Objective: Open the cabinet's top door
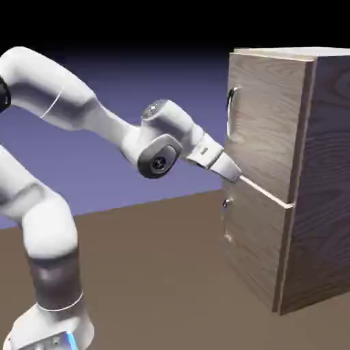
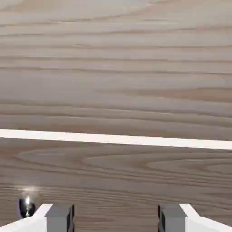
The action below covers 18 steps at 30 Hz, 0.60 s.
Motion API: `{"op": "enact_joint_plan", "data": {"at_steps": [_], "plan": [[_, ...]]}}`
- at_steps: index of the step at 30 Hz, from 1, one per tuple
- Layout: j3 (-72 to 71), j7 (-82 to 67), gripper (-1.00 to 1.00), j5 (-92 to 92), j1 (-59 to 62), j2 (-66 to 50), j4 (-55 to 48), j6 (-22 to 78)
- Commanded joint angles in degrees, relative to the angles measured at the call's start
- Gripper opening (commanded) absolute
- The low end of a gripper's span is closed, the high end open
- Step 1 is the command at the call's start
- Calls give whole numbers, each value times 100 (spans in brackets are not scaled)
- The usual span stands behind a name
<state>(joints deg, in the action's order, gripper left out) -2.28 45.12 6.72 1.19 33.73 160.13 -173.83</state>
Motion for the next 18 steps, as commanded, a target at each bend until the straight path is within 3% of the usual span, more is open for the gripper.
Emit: {"op": "enact_joint_plan", "data": {"at_steps": [1,18], "plan": [[-85,99,0,250,70,40,-32,6],[-1523,1777,0,4486,1253,718,-583,116]]}}
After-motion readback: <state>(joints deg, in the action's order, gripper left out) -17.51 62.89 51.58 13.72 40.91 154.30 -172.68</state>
